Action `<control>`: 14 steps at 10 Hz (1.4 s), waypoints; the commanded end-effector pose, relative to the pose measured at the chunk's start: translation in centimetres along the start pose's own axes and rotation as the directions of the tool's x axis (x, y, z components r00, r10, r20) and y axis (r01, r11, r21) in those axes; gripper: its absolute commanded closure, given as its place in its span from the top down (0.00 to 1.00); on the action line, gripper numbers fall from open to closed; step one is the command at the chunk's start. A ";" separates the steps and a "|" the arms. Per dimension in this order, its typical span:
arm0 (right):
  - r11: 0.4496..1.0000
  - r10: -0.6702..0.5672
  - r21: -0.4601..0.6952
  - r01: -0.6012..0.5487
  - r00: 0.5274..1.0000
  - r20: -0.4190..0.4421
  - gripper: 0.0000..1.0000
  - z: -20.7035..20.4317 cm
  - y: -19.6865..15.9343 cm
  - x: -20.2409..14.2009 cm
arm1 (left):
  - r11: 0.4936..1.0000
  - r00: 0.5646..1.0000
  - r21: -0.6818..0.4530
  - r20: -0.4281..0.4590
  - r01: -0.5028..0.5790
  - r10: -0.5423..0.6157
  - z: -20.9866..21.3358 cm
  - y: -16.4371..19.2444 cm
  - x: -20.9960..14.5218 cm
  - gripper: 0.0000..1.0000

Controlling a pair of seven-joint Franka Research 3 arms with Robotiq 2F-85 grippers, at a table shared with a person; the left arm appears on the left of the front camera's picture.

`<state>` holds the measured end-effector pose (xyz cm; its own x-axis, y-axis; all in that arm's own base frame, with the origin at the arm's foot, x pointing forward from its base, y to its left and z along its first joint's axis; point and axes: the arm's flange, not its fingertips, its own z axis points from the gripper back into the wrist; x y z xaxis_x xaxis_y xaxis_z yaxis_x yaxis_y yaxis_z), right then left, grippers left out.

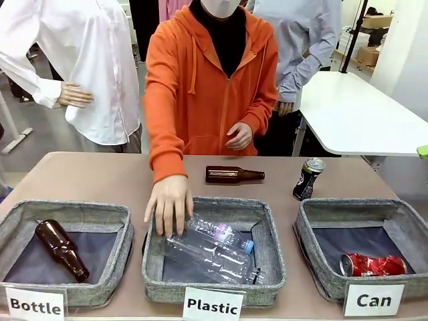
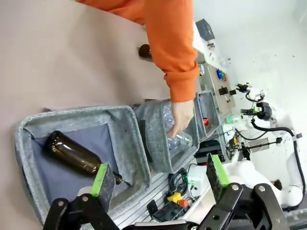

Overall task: Sort the can waste into the basket.
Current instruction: Pick up the can waste from the table and place it in the right Fabric basket.

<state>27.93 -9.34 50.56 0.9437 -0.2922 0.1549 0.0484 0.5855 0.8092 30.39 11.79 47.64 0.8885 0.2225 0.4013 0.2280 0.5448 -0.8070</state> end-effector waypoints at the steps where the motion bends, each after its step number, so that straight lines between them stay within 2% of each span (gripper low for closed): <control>1: 1.000 0.022 -0.007 -0.022 1.000 -0.005 1.00 0.0 0.0 -0.1 | 0.999 0.999 -0.010 0.008 0.033 -0.033 0.3 -1.1 -0.2 1.00; 10: 1.000 0.001 0.000 -0.001 1.000 0.000 1.00 0.0 0.0 0.0 | 0.999 0.999 -0.010 0.008 0.033 -0.033 0.3 -1.1 -0.2 1.00; 11: 0.980 0.166 -0.121 -0.161 0.986 0.030 1.00 0.2 1.5 -1.7 | 0.999 0.999 -0.010 0.008 0.033 -0.033 0.3 -1.1 -0.2 1.00; 12: 0.900 0.414 -0.152 -0.407 0.910 0.017 1.00 -1.9 1.7 0.5 | 0.999 0.999 -0.010 0.008 0.033 -0.033 0.3 -1.1 -0.2 1.00; 13: 0.810 0.583 -0.114 -0.575 0.811 0.050 1.00 -4.4 0.9 3.5 | 0.999 0.999 -0.010 0.008 0.033 -0.033 0.3 -1.1 -0.2 1.00; 14: 0.738 0.672 -0.136 -0.660 0.738 0.061 1.00 -6.5 -0.7 5.9 | 0.999 0.999 -0.010 0.008 0.033 -0.033 0.3 -1.1 -0.2 1.00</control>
<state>31.27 -6.03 50.77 0.8471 0.0709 0.5267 -0.3858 0.7636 0.5178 29.97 11.50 48.58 0.8800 0.2123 0.4248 0.2530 0.5473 -0.7978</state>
